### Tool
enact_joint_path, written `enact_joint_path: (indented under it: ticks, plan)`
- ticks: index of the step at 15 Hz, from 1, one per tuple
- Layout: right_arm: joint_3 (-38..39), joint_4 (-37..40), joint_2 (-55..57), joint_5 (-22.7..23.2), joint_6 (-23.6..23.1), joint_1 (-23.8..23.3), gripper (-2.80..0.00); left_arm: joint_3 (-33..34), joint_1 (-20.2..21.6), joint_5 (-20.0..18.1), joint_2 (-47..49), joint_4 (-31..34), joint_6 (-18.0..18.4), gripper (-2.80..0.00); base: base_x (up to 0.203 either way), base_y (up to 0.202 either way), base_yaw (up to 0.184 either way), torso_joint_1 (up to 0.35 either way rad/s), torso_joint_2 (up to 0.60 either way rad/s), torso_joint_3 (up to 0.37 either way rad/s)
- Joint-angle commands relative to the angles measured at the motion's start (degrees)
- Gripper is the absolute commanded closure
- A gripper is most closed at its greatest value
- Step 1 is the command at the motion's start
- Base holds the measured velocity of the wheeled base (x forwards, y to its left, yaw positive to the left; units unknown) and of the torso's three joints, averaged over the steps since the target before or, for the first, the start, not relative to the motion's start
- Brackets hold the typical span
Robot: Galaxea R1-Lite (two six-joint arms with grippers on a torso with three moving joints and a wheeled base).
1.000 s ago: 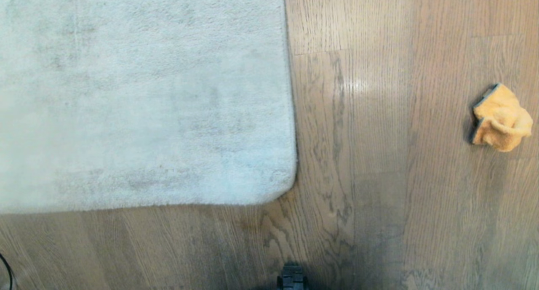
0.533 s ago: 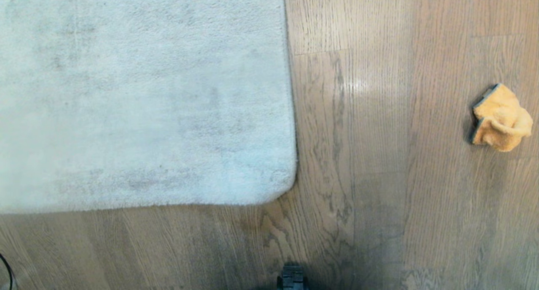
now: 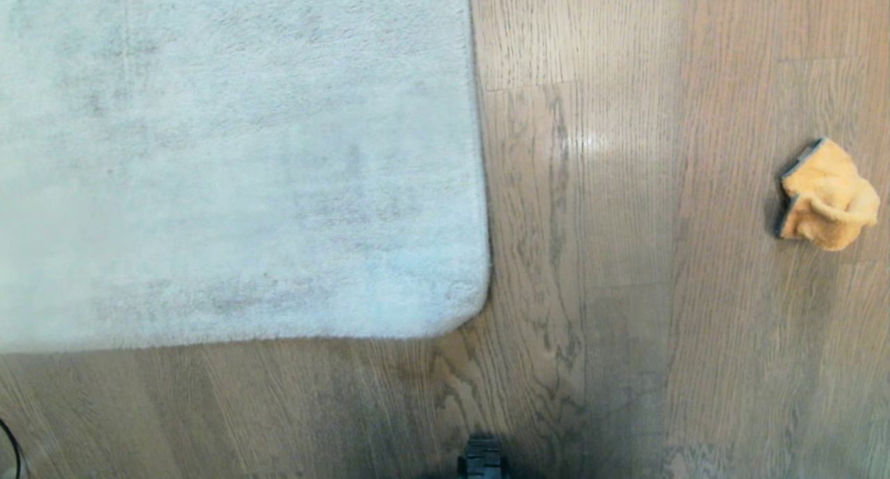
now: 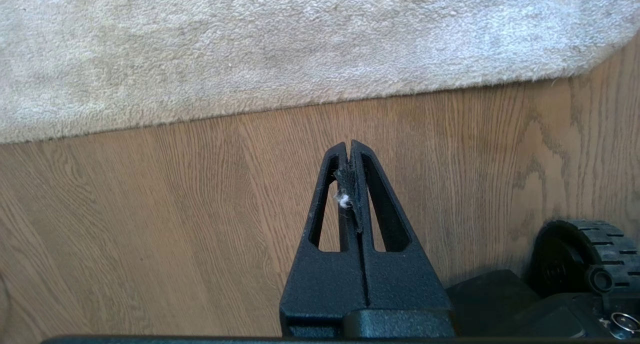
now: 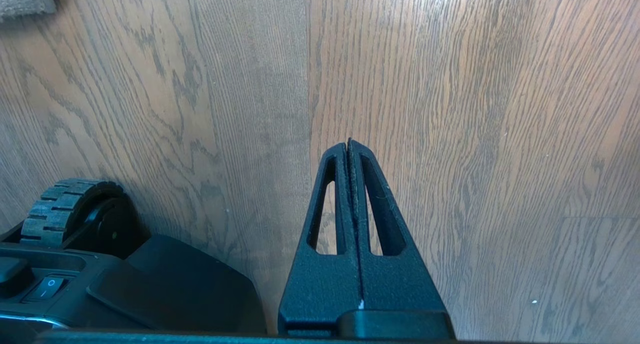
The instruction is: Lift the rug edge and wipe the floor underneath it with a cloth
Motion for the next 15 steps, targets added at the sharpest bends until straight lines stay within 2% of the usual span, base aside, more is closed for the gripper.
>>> enact_joint_path:
  ticks: [1, 15]
  plan:
    - [0.00, 0.04, 0.09, 0.04, -0.02, 0.01, 0.00, 0.01, 0.01, -0.01, 0.02, -0.04, 0.10, 0.00, 0.000, 0.000, 0.000, 0.000, 0.00, 0.000]
    - [0.00, -0.04, 0.09, 0.04, -0.02, 0.01, 0.00, 0.01, 0.01, -0.18, 0.02, -0.04, 0.04, 0.00, 0.000, 0.000, 0.000, 0.002, 0.00, 0.181]
